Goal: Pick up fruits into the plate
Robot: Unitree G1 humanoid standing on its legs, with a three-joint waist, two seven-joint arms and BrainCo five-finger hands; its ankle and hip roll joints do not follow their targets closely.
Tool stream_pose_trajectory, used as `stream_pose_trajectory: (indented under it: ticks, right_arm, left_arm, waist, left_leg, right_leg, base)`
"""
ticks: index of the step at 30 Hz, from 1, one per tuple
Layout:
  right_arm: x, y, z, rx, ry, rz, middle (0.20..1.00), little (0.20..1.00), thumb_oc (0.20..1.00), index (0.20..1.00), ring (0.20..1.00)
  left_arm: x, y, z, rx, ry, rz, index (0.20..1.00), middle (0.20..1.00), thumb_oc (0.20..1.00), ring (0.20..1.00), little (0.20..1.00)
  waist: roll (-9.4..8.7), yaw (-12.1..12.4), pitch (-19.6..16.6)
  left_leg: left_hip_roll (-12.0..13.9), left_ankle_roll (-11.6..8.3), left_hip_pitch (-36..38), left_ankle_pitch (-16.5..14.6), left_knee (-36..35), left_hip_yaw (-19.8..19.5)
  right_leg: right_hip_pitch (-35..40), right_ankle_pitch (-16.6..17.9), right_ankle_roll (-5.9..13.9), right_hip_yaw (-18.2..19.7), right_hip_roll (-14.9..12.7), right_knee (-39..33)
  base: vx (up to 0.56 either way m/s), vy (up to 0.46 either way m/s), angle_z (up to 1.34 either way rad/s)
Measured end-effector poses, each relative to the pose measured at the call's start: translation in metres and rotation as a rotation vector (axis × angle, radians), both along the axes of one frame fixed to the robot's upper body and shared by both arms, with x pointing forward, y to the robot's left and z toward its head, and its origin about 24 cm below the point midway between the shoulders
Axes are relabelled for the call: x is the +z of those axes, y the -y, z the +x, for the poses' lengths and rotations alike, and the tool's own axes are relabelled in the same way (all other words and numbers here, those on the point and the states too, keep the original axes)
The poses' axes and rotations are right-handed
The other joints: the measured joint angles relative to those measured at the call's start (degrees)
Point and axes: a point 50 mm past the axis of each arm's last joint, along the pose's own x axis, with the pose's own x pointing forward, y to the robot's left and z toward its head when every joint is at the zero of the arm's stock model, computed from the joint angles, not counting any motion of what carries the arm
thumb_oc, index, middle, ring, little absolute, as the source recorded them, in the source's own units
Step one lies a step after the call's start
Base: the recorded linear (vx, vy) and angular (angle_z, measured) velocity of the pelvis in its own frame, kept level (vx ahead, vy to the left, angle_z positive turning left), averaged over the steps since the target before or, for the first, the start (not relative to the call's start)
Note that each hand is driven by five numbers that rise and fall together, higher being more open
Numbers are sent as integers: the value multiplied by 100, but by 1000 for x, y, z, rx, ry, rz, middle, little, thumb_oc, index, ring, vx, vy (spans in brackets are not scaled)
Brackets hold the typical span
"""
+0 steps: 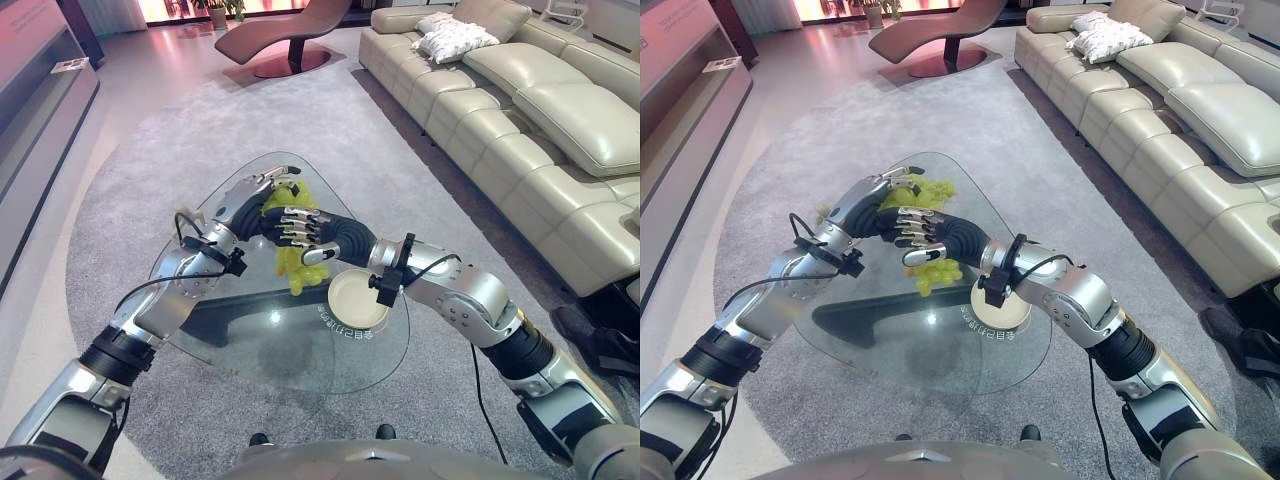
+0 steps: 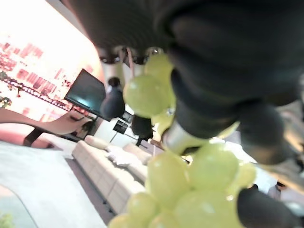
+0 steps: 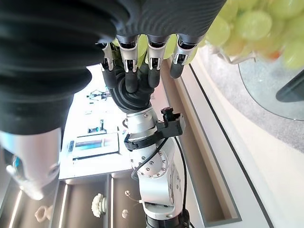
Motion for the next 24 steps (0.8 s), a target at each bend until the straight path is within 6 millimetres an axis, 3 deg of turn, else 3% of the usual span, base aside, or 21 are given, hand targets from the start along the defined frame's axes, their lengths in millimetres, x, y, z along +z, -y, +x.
stream_pose_trajectory:
  ticks: [7,12,19,24]
  right_arm:
    - [-3,0,2,-2,-6,-2,1000,1000,1000,1000,1000]
    - [0,5,2,92,79,-98,1000,1000,1000,1000,1000]
    - [5,17,4,164,121,-163,1000,1000,1000,1000,1000]
    - [20,42,9,34,195,-32,1000,1000,1000,1000,1000]
  left_arm:
    - [-3,0,2,30,-22,-4,200,200,200,200,200]
    - [-7,-2,3,49,-35,12,200,200,200,200,200]
    - [-8,-7,8,78,-18,8,200,200,200,200,200]
    - [-4,-21,11,131,12,7,200,200,200,200,200]
  waist:
    - [-3,-2,-6]
    - [-11,7,-14]
    - [-24,-12,-24]
    - [-28,-48,-27]
  left_leg:
    - [-2,0,21,0,0,7]
    - [-2,0,22,0,0,5]
    - [6,0,41,0,0,3]
    - [6,1,38,-1,-1,8]
  right_leg:
    - [11,0,0,14,1,1]
    - [15,1,0,14,15,2]
    - [34,1,0,13,39,2]
    - [27,0,0,17,27,1]
  base:
    - [0,0,0]
    - [0,0,0]
    - [0,0,0]
    - [0,0,0]
